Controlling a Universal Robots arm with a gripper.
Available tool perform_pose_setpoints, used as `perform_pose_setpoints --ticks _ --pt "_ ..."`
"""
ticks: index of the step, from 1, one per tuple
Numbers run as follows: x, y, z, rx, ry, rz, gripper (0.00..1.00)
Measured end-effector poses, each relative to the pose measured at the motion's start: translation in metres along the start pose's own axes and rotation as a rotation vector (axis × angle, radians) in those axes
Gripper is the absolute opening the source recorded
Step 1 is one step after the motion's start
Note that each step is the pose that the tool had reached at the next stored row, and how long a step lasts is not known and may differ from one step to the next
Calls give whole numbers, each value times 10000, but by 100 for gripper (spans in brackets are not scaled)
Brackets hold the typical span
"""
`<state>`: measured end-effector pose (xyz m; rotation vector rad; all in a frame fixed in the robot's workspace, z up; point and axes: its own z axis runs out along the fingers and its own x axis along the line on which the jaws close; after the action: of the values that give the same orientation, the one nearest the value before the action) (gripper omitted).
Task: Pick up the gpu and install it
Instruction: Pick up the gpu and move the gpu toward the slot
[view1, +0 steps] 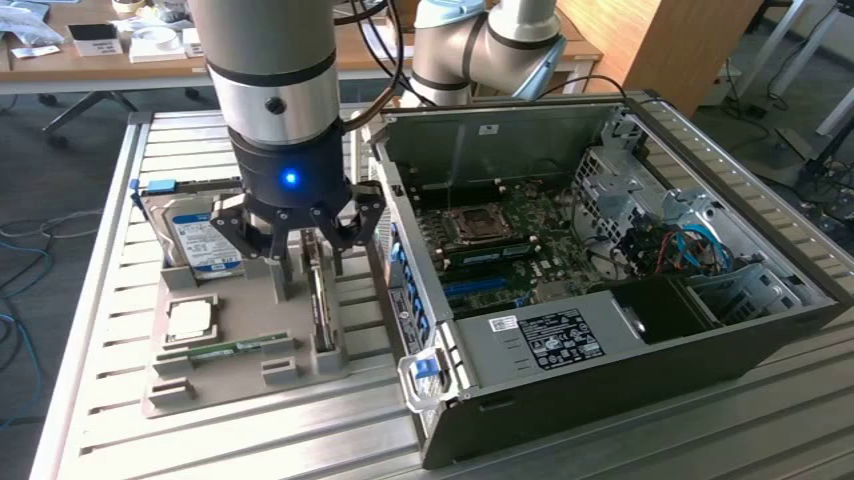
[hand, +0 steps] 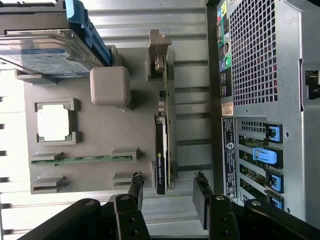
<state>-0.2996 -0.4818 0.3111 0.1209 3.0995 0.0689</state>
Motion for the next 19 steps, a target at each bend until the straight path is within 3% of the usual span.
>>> perform_pose_setpoints --ticks 19 --pt "18 60 333 -2 0 -2 53"
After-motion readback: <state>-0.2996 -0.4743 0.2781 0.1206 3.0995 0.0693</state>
